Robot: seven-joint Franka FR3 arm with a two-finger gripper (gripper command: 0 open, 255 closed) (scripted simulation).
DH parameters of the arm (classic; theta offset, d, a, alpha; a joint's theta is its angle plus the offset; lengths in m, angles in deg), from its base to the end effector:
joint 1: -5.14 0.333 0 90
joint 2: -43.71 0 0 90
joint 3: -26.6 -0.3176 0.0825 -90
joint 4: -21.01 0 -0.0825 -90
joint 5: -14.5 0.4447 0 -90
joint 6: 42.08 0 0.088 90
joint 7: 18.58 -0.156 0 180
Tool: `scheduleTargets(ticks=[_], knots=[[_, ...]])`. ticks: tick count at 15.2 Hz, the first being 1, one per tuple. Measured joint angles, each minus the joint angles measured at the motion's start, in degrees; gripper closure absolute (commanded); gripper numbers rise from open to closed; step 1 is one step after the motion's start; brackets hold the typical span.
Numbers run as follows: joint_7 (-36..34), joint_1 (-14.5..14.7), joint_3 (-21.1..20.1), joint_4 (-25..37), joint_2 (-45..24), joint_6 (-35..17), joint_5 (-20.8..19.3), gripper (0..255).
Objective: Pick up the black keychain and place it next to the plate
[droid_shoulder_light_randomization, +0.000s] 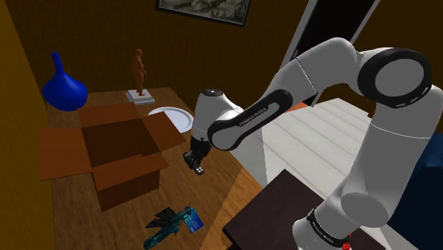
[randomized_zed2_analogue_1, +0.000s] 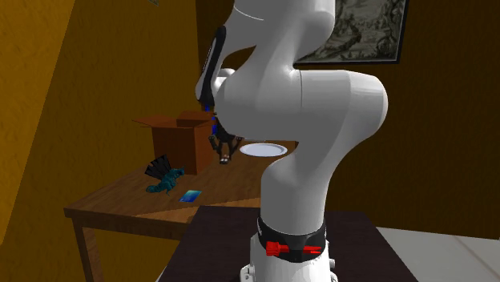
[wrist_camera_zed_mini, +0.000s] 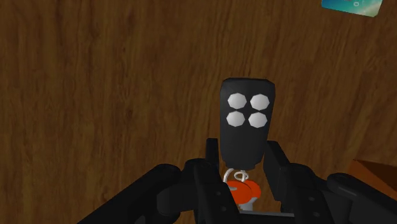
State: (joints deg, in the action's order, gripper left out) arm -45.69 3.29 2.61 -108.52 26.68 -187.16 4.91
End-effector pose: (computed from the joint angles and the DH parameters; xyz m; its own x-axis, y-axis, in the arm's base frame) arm 0.5287 0.2263 0.1438 0.9994 0.0340 -0.0030 0.0339 -0.9991 -0.0242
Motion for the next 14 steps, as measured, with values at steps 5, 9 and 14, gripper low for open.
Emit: scheduleTargets(ticks=[5, 9, 14], knots=[[1.64, 0.26, 2.25, 12.29, -7.85, 4.91, -2.33, 255], [3.67, 0.66, 3.71, 24.19, -14.75, 10.11, -3.36, 255], [6.54, 1.73, 5.31, 41.26, -24.51, 17.48, -4.21, 255]])
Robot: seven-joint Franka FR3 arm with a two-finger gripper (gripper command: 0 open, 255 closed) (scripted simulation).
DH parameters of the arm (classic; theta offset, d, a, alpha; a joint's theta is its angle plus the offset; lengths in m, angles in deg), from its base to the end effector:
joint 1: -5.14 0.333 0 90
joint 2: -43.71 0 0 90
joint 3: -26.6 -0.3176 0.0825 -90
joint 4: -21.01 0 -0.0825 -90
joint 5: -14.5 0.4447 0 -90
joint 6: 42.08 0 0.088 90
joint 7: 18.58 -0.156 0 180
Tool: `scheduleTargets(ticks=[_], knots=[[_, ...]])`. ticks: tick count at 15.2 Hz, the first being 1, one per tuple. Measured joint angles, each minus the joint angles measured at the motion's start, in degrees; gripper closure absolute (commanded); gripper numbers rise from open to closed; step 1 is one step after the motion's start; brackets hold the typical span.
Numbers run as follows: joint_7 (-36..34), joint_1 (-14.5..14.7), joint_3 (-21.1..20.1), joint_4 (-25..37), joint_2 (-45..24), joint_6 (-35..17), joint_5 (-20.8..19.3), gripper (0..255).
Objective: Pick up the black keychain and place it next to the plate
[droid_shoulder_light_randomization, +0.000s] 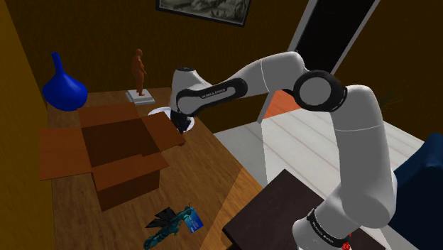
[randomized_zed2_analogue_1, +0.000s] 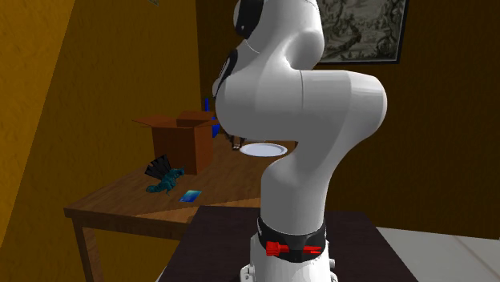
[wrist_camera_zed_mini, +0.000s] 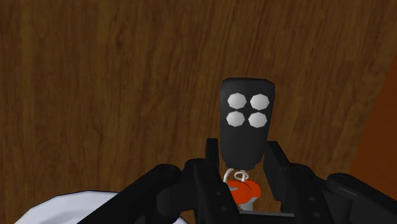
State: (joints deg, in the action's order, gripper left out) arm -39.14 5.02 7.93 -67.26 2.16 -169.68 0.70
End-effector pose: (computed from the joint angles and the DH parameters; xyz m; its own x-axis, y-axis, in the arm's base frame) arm 0.7272 0.2040 0.1574 0.9994 0.0351 -0.0029 0.0350 -0.9991 -0.0237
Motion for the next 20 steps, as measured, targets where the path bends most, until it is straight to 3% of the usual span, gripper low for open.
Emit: scheduleTargets(ticks=[3, 5, 20], knots=[[1.94, 1.21, 0.86, 12.69, -7.04, 5.5, -0.27, 255], [2.65, 1.79, 1.23, 17.81, -10.1, 7.51, -0.39, 255], [2.59, 2.77, 2.51, 20.65, -17.79, 2.65, -1.51, 255]])
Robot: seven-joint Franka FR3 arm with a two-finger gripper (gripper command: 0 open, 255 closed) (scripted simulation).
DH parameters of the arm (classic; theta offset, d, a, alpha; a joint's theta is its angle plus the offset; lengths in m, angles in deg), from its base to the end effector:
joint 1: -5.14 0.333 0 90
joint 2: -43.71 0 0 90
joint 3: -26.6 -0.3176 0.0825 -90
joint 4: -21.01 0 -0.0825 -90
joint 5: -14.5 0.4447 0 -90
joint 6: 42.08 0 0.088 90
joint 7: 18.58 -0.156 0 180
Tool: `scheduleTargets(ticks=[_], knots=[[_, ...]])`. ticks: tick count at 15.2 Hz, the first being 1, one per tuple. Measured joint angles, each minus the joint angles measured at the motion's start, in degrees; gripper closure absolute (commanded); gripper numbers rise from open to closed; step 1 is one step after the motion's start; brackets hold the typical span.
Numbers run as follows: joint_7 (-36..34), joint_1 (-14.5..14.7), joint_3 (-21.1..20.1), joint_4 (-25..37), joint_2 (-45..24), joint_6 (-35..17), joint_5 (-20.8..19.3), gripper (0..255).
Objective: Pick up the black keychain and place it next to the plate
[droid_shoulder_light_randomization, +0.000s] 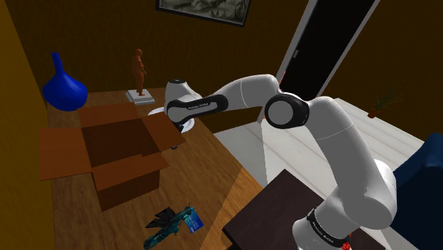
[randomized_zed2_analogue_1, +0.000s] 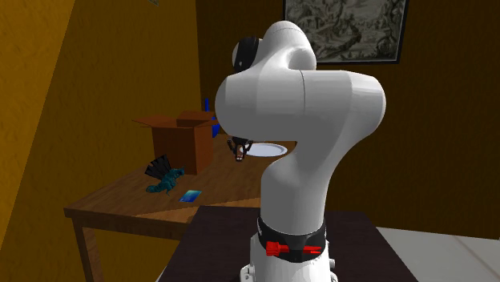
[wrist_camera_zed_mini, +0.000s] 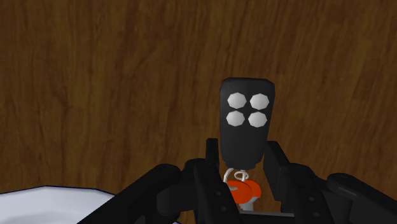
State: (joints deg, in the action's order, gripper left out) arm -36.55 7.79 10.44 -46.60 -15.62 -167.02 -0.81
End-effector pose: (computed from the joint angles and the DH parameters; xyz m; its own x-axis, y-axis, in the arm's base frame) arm 0.7863 0.1950 0.0828 0.9994 0.0349 -0.0037 0.0348 -0.9991 -0.0233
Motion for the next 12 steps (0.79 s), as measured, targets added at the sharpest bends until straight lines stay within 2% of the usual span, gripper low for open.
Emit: scheduleTargets(ticks=[5, 6, 12], knots=[[0.0, 0.03, 0.03, 0.15, -0.19, -0.07, -0.02, 255], [0.0, 0.03, 0.03, 0.15, -0.19, -0.07, -0.02, 0], [0.0, 0.03, 0.03, 0.14, -0.19, -0.07, -0.02, 0]])
